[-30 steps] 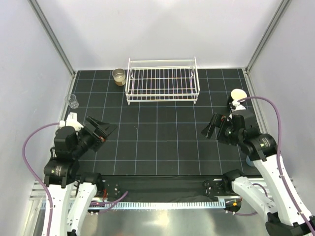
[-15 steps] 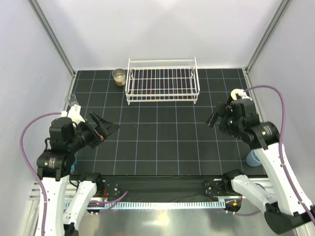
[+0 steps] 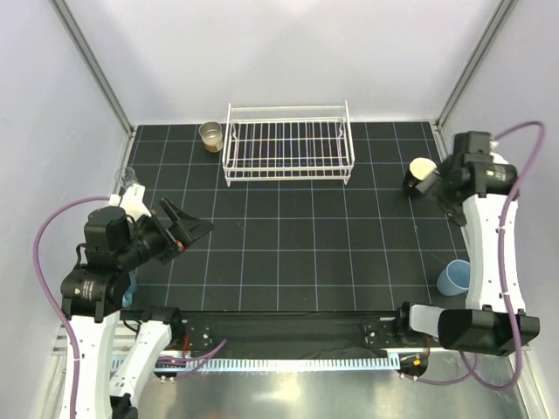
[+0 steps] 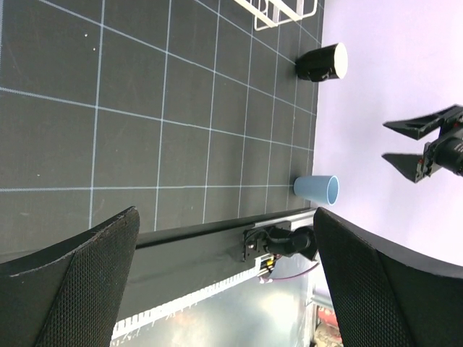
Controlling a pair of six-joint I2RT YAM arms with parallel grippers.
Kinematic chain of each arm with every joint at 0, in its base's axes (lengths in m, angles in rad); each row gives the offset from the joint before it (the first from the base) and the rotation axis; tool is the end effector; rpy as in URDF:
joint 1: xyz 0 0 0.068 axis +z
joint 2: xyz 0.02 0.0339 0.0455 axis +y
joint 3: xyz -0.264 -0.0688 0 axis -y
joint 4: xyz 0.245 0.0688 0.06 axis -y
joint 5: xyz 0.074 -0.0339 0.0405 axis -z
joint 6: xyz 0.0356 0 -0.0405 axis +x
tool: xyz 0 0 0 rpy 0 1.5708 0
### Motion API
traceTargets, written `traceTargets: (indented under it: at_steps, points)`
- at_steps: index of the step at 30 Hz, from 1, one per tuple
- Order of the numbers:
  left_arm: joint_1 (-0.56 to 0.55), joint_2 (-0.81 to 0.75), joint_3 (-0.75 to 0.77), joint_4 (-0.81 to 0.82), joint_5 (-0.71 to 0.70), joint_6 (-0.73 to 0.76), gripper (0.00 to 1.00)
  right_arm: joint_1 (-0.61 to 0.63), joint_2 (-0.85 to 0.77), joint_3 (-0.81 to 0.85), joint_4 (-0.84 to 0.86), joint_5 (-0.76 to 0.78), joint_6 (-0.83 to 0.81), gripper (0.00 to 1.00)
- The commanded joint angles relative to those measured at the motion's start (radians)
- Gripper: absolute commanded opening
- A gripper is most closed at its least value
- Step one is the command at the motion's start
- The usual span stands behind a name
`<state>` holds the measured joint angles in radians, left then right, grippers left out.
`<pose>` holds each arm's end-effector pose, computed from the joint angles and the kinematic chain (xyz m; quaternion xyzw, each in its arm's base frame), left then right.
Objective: Load the cups into the dish rack
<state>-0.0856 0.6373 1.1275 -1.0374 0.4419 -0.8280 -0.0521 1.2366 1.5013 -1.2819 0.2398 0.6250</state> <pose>0.0848 -0.0226 0.3836 -0.2085 0.8317 -0.3822 0.3446 0.2105 -0.0194 0.3925 0.3480 0.8900 -0.0337 0.2928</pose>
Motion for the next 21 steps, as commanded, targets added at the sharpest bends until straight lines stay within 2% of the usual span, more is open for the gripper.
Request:
traceTargets:
  at_steps: [1, 2, 7, 8, 12, 21]
  points:
    - [-0.016, 0.015, 0.028, 0.022, 0.008, 0.033, 0.99, -0.158, -0.031, -0.019, -0.098, 0.018, 0.047, 0.83]
    - [-0.022, 0.021, 0.044, 0.020, -0.003, 0.038, 0.99, -0.223, -0.028, -0.021, -0.132, 0.027, 0.076, 0.83]
    - [-0.048, 0.042, 0.090, -0.001, -0.071, 0.092, 1.00, -0.383, -0.038, -0.047, -0.160, 0.085, 0.139, 0.79]
    - [-0.055, 0.045, 0.098, -0.006, -0.084, 0.101, 1.00, -0.394, -0.039, -0.047, -0.175, 0.145, 0.153, 0.73]
    - [-0.083, 0.073, 0.143, -0.026, -0.124, 0.132, 1.00, -0.414, -0.043, -0.079, -0.206, 0.272, 0.231, 0.65]
    - [-0.128, 0.094, 0.160, -0.039, -0.132, 0.161, 0.99, -0.428, -0.036, -0.223, -0.224, 0.260, 0.407, 0.64]
